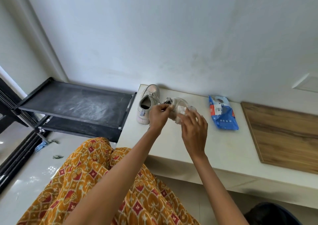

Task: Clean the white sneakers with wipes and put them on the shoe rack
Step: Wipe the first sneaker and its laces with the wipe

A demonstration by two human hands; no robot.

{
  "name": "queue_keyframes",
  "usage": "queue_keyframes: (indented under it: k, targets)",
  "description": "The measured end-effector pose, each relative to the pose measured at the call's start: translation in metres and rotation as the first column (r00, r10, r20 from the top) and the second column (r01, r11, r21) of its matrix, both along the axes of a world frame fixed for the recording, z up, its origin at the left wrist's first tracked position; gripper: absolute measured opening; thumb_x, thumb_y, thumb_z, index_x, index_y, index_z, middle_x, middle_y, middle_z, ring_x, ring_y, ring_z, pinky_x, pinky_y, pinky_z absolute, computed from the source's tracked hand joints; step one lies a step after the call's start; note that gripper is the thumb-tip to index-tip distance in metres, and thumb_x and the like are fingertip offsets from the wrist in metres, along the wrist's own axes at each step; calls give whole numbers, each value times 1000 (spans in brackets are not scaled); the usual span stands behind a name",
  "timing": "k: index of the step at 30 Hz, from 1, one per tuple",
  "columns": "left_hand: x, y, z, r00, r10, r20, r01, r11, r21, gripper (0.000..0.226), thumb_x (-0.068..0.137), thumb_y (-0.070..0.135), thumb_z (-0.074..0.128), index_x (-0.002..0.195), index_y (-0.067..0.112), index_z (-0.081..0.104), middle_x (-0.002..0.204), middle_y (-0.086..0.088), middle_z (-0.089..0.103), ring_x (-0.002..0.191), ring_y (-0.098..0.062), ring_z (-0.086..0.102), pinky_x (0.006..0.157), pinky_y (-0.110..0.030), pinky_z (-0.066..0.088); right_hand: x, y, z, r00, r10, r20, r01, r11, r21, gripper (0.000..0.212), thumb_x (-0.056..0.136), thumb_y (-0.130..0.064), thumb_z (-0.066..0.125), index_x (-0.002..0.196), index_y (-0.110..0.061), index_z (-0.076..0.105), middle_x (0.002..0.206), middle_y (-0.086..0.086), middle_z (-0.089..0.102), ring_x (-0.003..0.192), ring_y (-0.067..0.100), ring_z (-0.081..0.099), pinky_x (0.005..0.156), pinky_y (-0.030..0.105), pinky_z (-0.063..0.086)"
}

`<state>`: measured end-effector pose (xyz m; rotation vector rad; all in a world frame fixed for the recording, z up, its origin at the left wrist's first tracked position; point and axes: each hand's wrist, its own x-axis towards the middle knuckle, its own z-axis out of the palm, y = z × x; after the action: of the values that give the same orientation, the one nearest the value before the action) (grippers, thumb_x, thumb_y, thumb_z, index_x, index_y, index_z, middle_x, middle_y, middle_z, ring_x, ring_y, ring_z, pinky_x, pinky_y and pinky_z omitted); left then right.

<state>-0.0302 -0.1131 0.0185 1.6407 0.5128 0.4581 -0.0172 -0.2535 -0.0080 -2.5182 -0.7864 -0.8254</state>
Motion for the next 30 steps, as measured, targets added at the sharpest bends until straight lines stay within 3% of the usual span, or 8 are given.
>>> queue_keyframes:
  k: [3, 5, 8, 15, 17, 20, 26, 30]
  targets:
    - [-1, -2, -5, 1000, -30, -2, 30, 999, 29, 22, 77, 36, 63, 79, 18, 75, 69, -1, 72, 67, -14, 64, 71, -39, 52, 12, 5, 4, 992, -107, -66, 112, 991, 77, 28, 94, -23, 44, 113, -18, 63, 121, 5, 64, 121, 28, 51, 100, 46, 40]
    - [-4, -6, -10, 999, -51, -7, 51, 996, 67, 26, 74, 40, 61, 78, 18, 75, 70, 0, 70, 67, -12, 60, 69, -38, 50, 24, 16, 17, 961, -168, -220, 209, 961, 180, 26, 94, -22, 44, 105, -16, 67, 103, 9, 70, 105, 32, 59, 90, 45, 45]
    - [-9, -8, -14, 996, -80, -44, 86, 982, 168, 29, 76, 39, 59, 85, 17, 76, 76, -1, 73, 73, -17, 65, 71, -39, 52, 40, 28, 32, 879, -183, -440, 256, 960, 111, 26, 95, -19, 44, 106, -14, 67, 93, 14, 70, 89, 33, 60, 82, 40, 43]
    - [-16, 3, -28, 984, -169, -56, 178, 940, 291, 25, 79, 29, 61, 90, 12, 75, 82, -4, 73, 76, -18, 66, 69, -34, 51, 0, 3, -6, 990, 28, -138, -16, 997, 82, 36, 95, -31, 45, 119, -13, 63, 113, 7, 67, 110, 25, 56, 89, 38, 44]
    - [-23, 0, -41, 979, -202, -34, 201, 913, 354, 24, 80, 30, 63, 91, 13, 75, 80, -1, 72, 70, -13, 61, 65, -32, 48, 4, -10, -18, 942, -41, -333, 112, 974, 196, 30, 94, -25, 49, 116, -14, 66, 109, 11, 67, 109, 29, 56, 85, 37, 45]
    - [-28, -5, -55, 963, -268, -38, 260, 879, 399, 12, 82, 18, 68, 89, 11, 75, 79, 0, 69, 67, -10, 54, 63, -27, 42, 25, -12, -30, 735, -97, -672, 348, 903, 251, 27, 94, -21, 51, 115, -17, 67, 110, 13, 67, 103, 31, 57, 75, 32, 43]
    - [-22, 20, -56, 900, -416, -131, 420, 748, 514, 15, 82, 11, 69, 95, 6, 75, 83, -7, 68, 69, -10, 53, 63, -21, 38, 13, 1, -30, 807, -54, -589, 247, 935, 253, 21, 92, -17, 55, 110, -15, 67, 101, 10, 65, 99, 25, 55, 71, 29, 43]
    - [-15, 28, -49, 837, -512, -192, 519, 636, 571, 15, 80, 9, 71, 93, 3, 75, 83, -12, 68, 70, -19, 58, 63, -19, 35, 29, -8, -40, 734, -157, -661, 327, 935, 141, 21, 91, -17, 56, 108, -12, 67, 106, 14, 63, 104, 29, 50, 70, 30, 40]
